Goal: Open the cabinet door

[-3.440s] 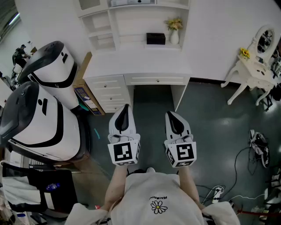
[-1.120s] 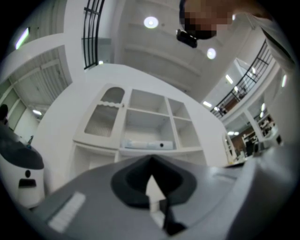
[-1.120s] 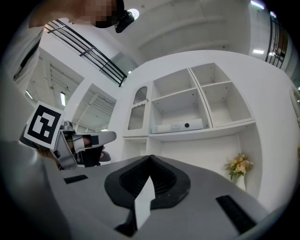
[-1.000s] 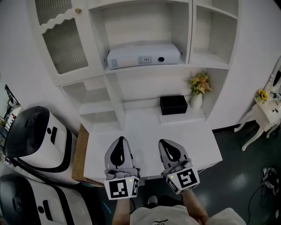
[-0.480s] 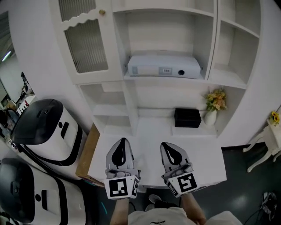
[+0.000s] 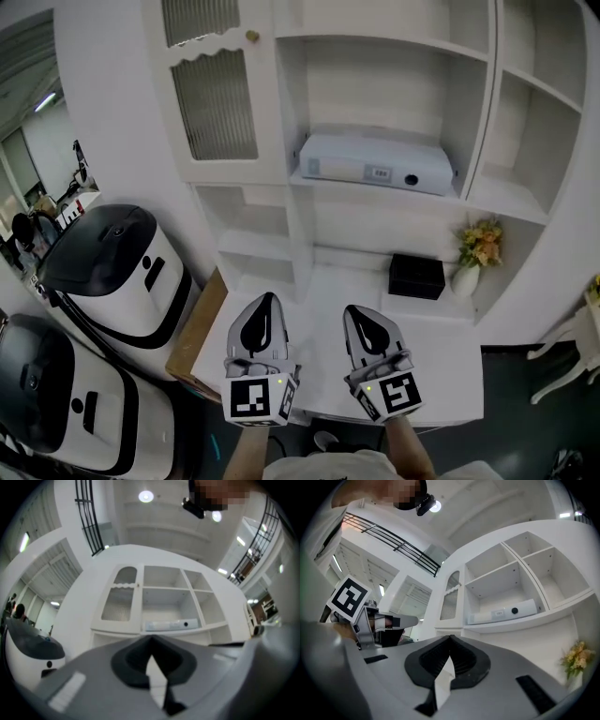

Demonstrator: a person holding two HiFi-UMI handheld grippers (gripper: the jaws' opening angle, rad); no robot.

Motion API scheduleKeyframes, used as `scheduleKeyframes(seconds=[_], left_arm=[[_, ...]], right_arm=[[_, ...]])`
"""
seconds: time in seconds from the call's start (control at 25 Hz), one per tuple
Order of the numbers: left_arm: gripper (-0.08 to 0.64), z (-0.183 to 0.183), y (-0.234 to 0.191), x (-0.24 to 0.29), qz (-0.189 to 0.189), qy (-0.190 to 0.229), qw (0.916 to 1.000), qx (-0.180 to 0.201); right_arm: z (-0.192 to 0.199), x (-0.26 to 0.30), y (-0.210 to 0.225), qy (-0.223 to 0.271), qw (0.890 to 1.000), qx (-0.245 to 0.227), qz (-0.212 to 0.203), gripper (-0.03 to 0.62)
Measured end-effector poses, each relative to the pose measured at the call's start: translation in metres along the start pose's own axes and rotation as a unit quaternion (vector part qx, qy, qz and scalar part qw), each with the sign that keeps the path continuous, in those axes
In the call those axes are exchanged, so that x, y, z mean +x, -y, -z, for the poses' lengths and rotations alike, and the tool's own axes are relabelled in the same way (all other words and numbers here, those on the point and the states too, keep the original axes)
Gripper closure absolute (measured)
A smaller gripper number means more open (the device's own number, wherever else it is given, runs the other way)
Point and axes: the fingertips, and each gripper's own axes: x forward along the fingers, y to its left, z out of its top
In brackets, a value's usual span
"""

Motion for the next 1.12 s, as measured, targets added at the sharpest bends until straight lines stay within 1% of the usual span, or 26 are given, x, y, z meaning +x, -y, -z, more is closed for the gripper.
scheduleKeyframes(seconds=[0.08,0.16,0.2,0.24,0.4,0.52,0.64,0.84,1.0,1.12], left_arm=[[0.554,-0.011,-0.005,0.004,-0.004,0.006,1.0000,-0.003],[0.554,-0.024,-0.013,0.013,-0.013,0.016,0.9998,0.000],[0.554,-0.032,-0.018,0.018,-0.017,0.020,0.9996,0.005],[0.554,-0.039,-0.023,0.022,-0.021,0.023,0.9995,0.011],[0.554,-0.069,-0.041,0.039,-0.035,0.037,0.9982,0.031],[0.554,-0.088,-0.051,0.048,-0.039,0.046,0.9974,0.041],[0.554,-0.099,-0.059,0.055,-0.045,0.051,0.9966,0.047],[0.554,-0.102,-0.074,0.062,-0.062,0.044,0.9960,0.048],[0.554,-0.103,-0.084,0.062,-0.076,0.040,0.9946,0.057],[0.554,-0.106,-0.091,0.061,-0.087,0.042,0.9932,0.065]], right_arm=[[-0.022,0.017,0.000,0.022,1.000,-0.001,-0.020,0.591],[-0.054,0.040,0.003,0.050,0.998,-0.022,-0.043,0.589],[-0.072,0.052,0.003,0.067,0.996,-0.037,-0.055,0.553],[-0.091,0.064,0.004,0.084,0.993,-0.053,-0.065,0.529],[-0.167,0.115,0.005,0.153,0.977,-0.127,-0.083,0.511],[-0.213,0.160,0.005,0.174,0.964,-0.183,-0.087,0.497],[-0.248,0.207,0.006,0.175,0.951,-0.242,-0.082,0.486],[-0.286,0.277,0.013,0.161,0.935,-0.312,-0.055,0.480],[-0.298,0.323,0.026,0.125,0.920,-0.372,-0.021,0.476],[-0.299,0.350,0.034,0.101,0.909,-0.403,-0.006,0.474]])
